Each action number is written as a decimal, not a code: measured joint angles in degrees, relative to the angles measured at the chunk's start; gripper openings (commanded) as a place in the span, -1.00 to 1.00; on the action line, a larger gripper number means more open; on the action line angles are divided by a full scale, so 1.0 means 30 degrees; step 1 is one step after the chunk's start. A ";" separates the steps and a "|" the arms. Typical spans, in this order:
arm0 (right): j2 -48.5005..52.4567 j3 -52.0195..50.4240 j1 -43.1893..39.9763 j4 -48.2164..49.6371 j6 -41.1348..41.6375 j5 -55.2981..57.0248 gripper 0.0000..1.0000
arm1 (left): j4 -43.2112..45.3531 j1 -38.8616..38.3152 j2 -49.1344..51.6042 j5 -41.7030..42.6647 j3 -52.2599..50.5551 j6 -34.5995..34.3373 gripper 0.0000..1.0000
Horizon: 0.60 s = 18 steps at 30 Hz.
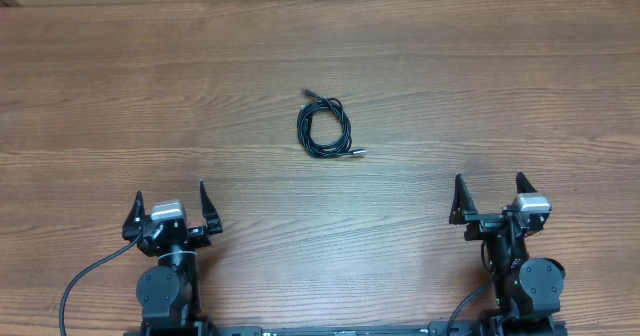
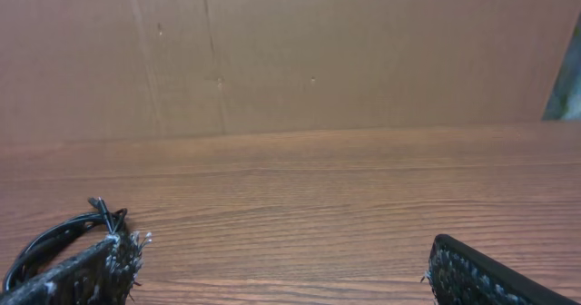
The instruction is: Untangle cables
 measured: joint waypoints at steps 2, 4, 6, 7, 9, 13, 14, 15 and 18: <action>0.0000 0.0000 0.0146 -0.0007 -0.0007 0.0036 1.00 | 0.0007 -0.0459 0.0000 -0.0131 -0.0007 0.0000 0.99; 0.0000 0.0000 0.0299 0.0000 0.0000 0.0007 1.00 | 0.0007 -0.1042 0.0000 -0.0124 -0.0007 0.0000 0.99; 0.0000 0.0000 0.0386 -0.0007 0.0015 0.0007 1.00 | 0.0007 -0.1209 0.0000 -0.0131 -0.0007 0.0000 0.99; 0.0000 0.0000 0.0379 -0.0007 -0.0007 0.0007 1.00 | 0.0015 -0.1209 0.0000 -0.0131 -0.0007 0.0000 0.99; 0.0000 0.0000 0.0386 0.0000 -0.0007 0.0007 1.00 | 0.0015 -0.1217 0.0000 -0.0131 -0.0007 0.0000 0.99; 0.0000 0.0000 0.0379 0.0000 0.0000 0.0000 1.00 | 0.0007 -0.1217 0.0000 -0.0131 -0.0007 0.0000 0.99; 0.0000 0.0000 0.0386 -0.0015 0.0000 0.0007 1.00 | 0.0015 -0.1209 0.0000 -0.0138 -0.0007 0.0000 0.99; 0.0000 0.0000 0.0386 -0.0015 0.0000 0.0007 1.00 | 0.0015 -0.1209 0.0000 -0.0131 -0.0007 0.0000 0.99; 0.0000 0.0000 0.0386 -0.0015 0.0000 0.0007 1.00 | 0.0015 -0.1209 0.0000 -0.0131 -0.0007 0.0000 0.99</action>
